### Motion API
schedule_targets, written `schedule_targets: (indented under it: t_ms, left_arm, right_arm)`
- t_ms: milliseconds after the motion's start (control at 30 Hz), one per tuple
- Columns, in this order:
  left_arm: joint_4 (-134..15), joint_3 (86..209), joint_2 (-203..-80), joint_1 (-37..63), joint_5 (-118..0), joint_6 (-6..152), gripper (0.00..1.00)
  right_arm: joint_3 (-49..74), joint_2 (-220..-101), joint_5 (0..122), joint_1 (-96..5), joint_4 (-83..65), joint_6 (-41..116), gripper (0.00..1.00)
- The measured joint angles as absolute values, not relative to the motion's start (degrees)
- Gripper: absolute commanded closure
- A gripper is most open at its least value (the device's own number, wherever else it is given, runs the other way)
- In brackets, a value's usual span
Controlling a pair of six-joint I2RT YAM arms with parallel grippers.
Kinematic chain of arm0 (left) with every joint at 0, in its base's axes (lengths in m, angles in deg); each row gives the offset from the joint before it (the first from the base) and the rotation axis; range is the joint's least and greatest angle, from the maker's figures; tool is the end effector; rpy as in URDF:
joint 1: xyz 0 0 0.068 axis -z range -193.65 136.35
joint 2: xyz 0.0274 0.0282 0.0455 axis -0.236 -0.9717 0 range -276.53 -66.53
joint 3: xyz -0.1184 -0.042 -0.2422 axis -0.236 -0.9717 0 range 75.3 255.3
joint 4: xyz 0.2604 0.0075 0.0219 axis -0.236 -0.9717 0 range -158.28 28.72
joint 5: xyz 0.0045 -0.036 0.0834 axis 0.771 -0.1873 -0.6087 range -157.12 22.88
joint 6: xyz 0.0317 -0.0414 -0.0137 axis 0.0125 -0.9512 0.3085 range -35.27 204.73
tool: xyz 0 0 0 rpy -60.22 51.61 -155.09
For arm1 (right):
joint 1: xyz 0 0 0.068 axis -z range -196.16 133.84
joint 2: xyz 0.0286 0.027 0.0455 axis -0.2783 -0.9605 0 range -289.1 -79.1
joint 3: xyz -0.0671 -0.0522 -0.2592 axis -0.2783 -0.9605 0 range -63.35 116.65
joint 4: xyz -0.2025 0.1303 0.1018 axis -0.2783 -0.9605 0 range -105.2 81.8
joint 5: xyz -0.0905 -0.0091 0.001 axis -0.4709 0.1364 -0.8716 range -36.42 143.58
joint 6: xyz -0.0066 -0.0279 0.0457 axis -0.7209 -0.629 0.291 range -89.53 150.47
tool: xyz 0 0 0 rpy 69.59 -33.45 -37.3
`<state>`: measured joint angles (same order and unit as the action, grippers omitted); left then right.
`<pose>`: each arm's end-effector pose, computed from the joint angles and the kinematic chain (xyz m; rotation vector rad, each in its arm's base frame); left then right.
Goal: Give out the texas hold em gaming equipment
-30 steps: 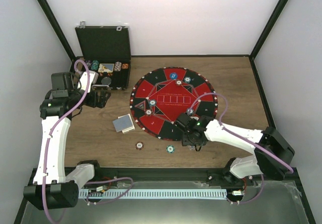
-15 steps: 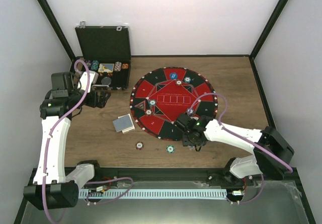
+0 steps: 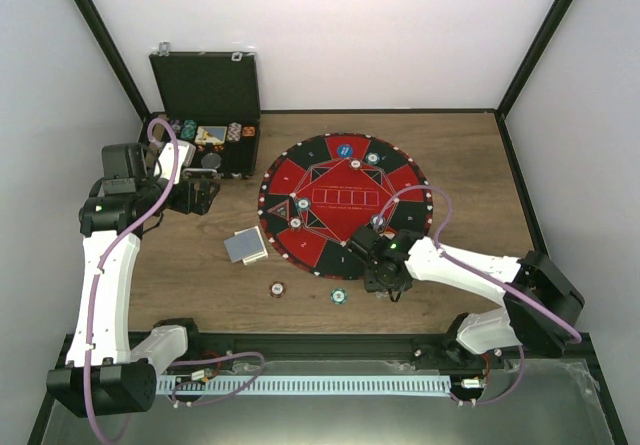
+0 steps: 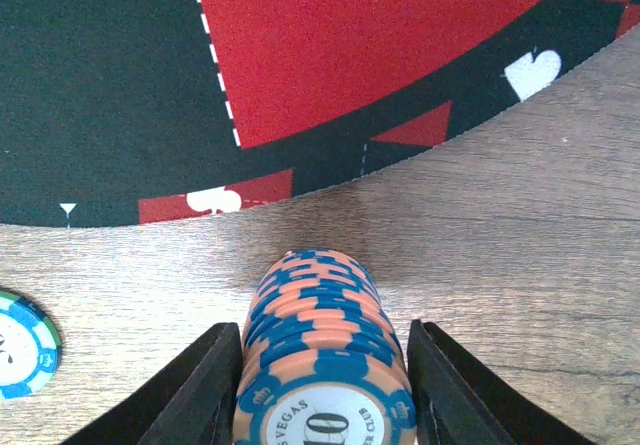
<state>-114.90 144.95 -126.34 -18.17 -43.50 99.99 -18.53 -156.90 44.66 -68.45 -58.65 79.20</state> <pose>0.1958 0.0011 0.3689 0.4134 2.2374 -0.3007 0.1358 0.1665 0.1799 -0.0783 2.9477 -0.0159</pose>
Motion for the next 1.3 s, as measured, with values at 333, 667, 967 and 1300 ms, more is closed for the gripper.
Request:
schedule_targets:
  t_ms: [333, 667, 967, 1300]
  left_arm:
    - [-114.9, 144.9, -126.3, -18.2, -43.5, 100.0, 0.0]
    - [-114.9, 144.9, -126.3, -18.2, -43.5, 100.0, 0.0]
    - [-114.9, 144.9, -126.3, -18.2, -43.5, 100.0, 0.0]
    - [-114.9, 144.9, -126.3, -18.2, -43.5, 100.0, 0.0]
  right_arm:
    - [-18.5, -156.7, 45.0, -68.5, -58.8, 78.9, 0.74]
    - [-15.3, -156.8, 45.0, -68.5, -62.0, 78.0, 0.77]
    - [-4.3, -161.3, 44.8, -68.5, -64.0, 74.9, 0.77]
    - [11.6, -178.5, 45.5, -68.5, -61.9, 70.1, 0.78]
